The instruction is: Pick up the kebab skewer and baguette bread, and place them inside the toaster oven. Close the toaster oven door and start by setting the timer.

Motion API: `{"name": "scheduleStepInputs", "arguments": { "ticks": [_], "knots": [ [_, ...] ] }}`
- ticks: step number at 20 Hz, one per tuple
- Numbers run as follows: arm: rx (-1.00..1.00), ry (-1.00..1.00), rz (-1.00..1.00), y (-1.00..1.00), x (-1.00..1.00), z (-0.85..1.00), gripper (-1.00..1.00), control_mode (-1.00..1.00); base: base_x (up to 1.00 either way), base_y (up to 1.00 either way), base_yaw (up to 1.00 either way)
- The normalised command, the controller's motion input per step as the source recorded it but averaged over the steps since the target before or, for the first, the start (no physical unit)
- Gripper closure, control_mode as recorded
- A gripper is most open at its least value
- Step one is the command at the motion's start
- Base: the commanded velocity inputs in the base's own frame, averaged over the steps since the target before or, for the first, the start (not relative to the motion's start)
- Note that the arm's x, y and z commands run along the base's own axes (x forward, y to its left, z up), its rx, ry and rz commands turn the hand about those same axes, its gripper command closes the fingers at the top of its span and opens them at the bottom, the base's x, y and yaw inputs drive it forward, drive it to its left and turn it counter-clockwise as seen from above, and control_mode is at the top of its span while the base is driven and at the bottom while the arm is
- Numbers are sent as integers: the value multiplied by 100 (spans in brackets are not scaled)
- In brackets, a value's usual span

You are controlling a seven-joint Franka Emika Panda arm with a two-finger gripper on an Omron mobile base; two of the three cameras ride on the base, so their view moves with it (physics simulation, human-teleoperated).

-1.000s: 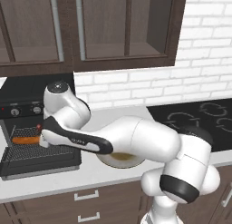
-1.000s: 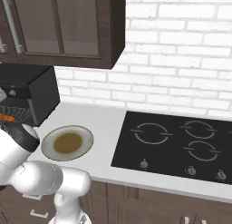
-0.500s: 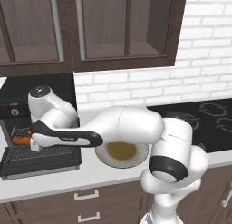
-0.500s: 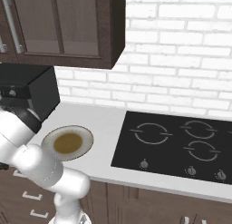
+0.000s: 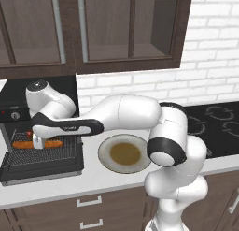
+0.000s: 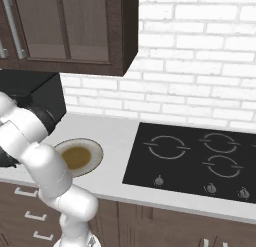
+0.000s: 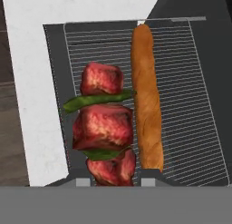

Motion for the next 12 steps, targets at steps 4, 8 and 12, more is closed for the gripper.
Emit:
{"name": "scheduleStepInputs", "arguments": {
  "ticks": [4, 8, 12],
  "knots": [
    [-3, 0, 4, 0, 10, -27, 100, -100, 0, 0, 0],
    [-3, 0, 3, 3, 1, -35, 100, -100, 0, 0, 0],
    [-2, 0, 1, 3, 10, -19, 100, -100, 0, 0, 0]
  ]
}}
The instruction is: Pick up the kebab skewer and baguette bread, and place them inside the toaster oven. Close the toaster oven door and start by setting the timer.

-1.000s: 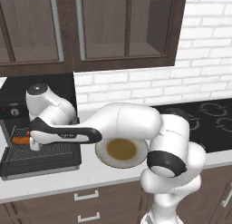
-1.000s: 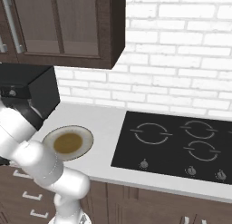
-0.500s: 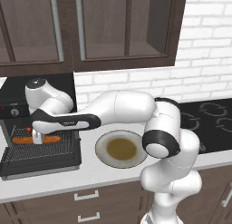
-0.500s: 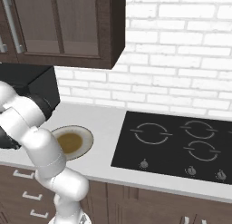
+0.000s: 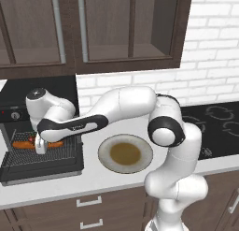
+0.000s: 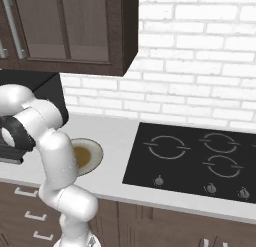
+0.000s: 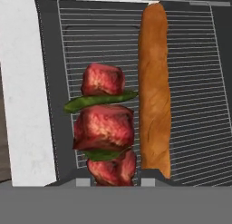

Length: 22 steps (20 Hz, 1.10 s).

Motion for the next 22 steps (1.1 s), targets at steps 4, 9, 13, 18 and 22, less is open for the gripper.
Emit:
{"name": "scheduleStepInputs", "arguments": {
  "ticks": [4, 9, 13, 18, 22],
  "knots": [
    [0, 0, 1, 2, 16, -10, 100, -100, 0, 0, 0],
    [0, 0, 0, 15, 20, -2, 100, -100, 0, 0, 0],
    [0, 0, 0, 8, 28, 0, 100, -100, 0, 0, 0],
    [0, 0, 0, -9, 15, -9, 100, -100, 0, 0, 0],
    [0, 0, 0, -3, 14, -1, -100, -100, 0, 0, 0]
  ]
}}
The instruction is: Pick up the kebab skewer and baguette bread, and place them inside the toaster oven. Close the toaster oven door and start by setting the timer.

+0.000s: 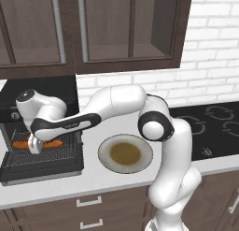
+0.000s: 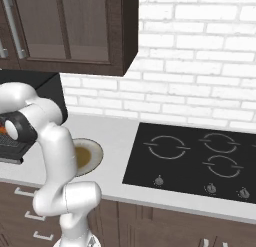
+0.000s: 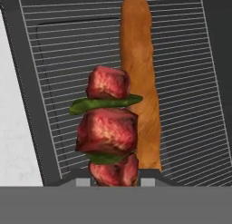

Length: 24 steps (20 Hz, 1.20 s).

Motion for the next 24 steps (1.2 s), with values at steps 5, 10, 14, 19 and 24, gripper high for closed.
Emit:
{"name": "scheduleStepInputs", "arguments": {
  "ticks": [5, 10, 14, 19, 24],
  "knots": [
    [0, 0, 0, 0, 3, 0, -100, -100, 0, 0, 0],
    [0, 0, 0, 0, 0, 0, -100, -100, 0, 0, 0],
    [0, 0, -4, -9, -24, 0, -100, -100, 0, 0, 0],
    [10, -4, -23, -18, -90, 0, -100, -100, 0, 0, 0],
    [22, -10, -44, -22, -47, 3, -100, -100, 0, 0, 0]
  ]
}}
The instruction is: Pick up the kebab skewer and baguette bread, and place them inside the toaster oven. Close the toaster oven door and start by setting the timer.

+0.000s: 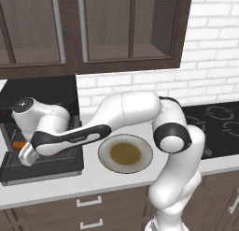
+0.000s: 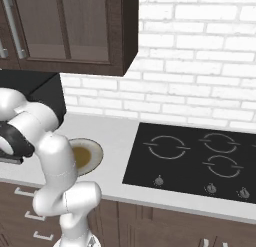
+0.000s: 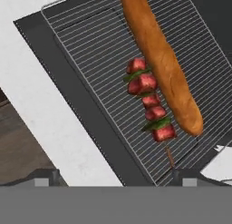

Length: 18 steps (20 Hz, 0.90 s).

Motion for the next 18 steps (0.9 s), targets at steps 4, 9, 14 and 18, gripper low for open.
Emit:
{"name": "scheduleStepInputs", "arguments": {
  "ticks": [4, 9, 14, 18],
  "knots": [
    [29, -17, -57, -17, -1, 0, -100, -100, 0, 0, 0],
    [30, -13, -62, -1, -17, -6, -100, -100, 0, 0, 0],
    [22, -4, -48, 0, -21, -2, -100, -100, 0, 0, 0],
    [11, -1, -22, 0, 0, 0, -100, -100, 0, 0, 0]
  ]
}}
